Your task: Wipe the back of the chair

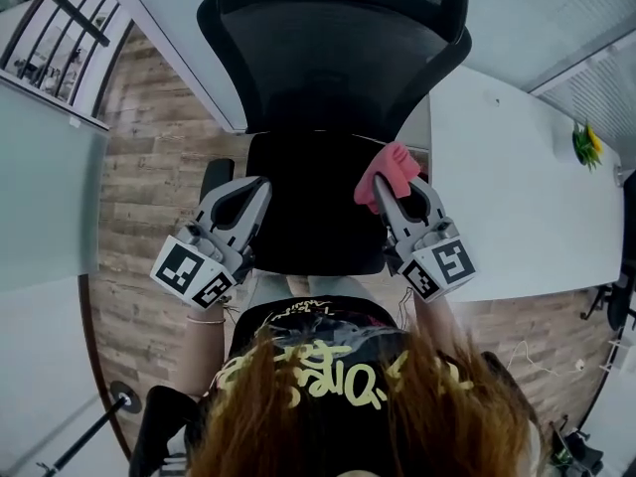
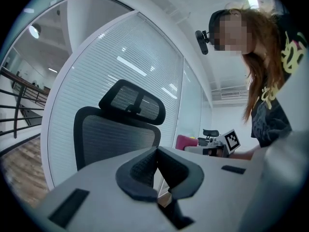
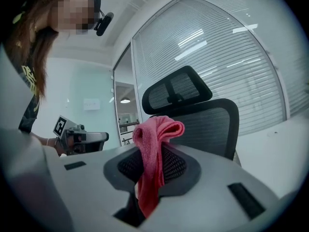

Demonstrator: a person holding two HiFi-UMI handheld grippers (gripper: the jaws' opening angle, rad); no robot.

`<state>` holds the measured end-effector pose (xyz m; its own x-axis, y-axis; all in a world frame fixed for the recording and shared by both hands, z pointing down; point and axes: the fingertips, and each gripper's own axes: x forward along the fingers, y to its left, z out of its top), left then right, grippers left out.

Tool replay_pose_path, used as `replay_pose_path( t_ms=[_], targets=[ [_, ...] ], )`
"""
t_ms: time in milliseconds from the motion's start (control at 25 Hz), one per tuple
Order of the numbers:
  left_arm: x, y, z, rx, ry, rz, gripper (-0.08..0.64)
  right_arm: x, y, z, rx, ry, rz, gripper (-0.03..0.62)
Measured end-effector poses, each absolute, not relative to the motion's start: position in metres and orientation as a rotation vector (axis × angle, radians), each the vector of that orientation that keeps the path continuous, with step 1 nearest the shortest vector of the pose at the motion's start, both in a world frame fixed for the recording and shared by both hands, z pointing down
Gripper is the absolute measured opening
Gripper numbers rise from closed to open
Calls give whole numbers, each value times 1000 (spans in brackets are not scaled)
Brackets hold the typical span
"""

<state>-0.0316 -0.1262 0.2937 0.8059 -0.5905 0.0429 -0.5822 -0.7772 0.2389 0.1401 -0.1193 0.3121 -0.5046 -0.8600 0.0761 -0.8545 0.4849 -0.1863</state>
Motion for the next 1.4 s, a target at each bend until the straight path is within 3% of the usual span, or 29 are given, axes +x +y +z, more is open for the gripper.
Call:
replay_pose_path(
  t_ms=[320, 1040, 1400],
  targets=[
    [-45, -145, 302, 2756, -798, -18, -8, 133, -127, 320, -1683, 2582, -352, 67],
    [-58, -147, 326, 2669, -916, 34, -8, 262, -265, 473, -2414, 2142, -503, 67],
    [-50, -148, 341, 2618, -997, 41, -8, 288, -301, 511, -2529, 2070, -513, 66]
  ],
)
